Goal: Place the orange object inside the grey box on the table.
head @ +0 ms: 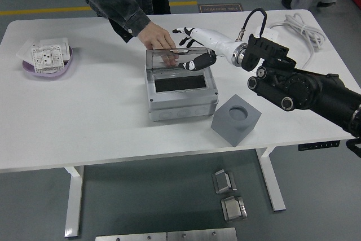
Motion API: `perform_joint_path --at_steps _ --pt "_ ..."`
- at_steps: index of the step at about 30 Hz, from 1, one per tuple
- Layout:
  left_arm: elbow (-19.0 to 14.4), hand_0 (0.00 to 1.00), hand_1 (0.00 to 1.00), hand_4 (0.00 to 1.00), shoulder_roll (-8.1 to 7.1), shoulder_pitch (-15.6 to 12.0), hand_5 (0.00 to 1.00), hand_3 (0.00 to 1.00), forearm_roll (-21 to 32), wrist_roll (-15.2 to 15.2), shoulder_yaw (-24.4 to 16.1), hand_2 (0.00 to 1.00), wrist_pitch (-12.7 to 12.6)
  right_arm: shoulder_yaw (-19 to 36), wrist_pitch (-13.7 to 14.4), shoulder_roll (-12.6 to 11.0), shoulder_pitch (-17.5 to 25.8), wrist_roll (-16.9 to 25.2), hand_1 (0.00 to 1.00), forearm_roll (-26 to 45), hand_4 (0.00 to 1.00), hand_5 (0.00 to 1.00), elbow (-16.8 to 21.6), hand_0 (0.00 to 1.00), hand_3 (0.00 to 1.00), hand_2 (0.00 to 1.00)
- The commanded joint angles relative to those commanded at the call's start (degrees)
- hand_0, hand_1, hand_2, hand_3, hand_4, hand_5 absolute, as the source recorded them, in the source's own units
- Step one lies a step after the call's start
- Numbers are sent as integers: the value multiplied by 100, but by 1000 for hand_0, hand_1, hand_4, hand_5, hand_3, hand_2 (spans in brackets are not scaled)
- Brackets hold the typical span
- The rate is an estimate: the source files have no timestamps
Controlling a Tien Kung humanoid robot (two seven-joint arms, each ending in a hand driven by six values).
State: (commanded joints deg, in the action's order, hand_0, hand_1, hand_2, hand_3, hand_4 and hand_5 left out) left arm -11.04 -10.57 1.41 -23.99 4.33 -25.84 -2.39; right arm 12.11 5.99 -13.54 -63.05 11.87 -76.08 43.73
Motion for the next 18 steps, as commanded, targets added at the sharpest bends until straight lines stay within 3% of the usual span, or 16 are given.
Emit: perform_joint_path --at_steps 10,15,18 --pt "14 660 615 480 50 -86 145 561 25 -6 -22 519 -15 302 52 -698 536 -244 708 -606 788 301 1264 811 953 750" --pt "23 660 613 478 70 -127 146 560 -10 5 -69 519 -20 387 57 -870 874 -339 705 -818 782 309 1791 806 953 750" --pt "24 660 613 478 80 -133 146 560 -2 0 -60 519 -22 446 47 -889 988 -386 705 -879 782 309 1881 806 953 750"
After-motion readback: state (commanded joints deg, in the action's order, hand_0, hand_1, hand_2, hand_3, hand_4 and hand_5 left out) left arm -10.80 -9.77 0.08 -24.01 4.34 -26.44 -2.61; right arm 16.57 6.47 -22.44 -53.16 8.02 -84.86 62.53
